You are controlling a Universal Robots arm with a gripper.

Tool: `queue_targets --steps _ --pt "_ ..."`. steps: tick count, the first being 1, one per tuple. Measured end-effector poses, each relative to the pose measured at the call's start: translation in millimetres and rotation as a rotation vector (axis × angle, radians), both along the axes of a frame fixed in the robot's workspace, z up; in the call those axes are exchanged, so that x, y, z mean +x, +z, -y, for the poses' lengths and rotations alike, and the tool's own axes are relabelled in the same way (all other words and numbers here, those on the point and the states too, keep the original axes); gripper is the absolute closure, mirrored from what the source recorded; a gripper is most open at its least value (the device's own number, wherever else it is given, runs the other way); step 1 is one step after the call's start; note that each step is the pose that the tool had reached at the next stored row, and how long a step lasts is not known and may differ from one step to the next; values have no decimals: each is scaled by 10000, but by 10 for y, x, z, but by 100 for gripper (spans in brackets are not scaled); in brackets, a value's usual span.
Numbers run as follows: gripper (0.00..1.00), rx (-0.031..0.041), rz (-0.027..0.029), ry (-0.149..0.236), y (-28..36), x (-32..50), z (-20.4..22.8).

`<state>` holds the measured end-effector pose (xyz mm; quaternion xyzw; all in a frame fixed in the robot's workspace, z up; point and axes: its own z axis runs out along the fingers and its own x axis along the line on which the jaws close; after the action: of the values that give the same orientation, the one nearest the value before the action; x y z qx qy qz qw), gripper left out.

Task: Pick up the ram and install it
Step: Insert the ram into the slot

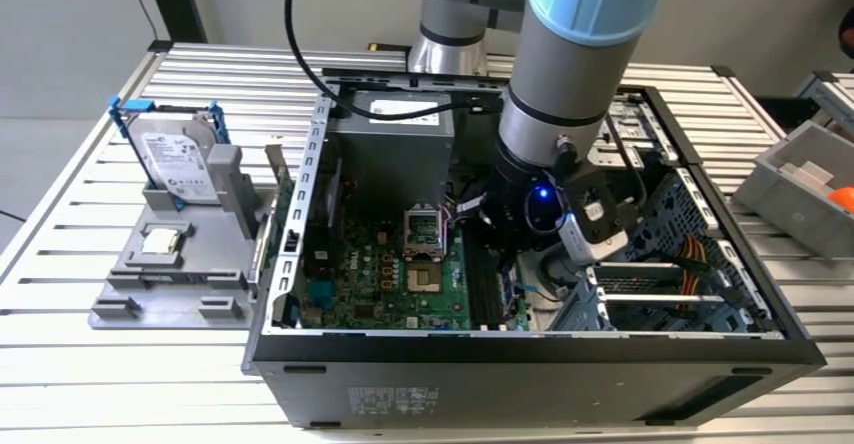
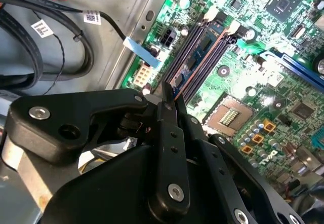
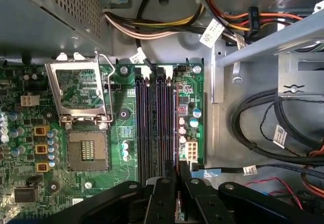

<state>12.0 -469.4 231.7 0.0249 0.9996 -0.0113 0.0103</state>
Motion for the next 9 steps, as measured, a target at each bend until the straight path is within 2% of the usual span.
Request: queue_targets --steps 5,9 --pt "100 -1 0 0 -12 -1 0" --pt "100 -3 0 -2 -31 -2 -26"
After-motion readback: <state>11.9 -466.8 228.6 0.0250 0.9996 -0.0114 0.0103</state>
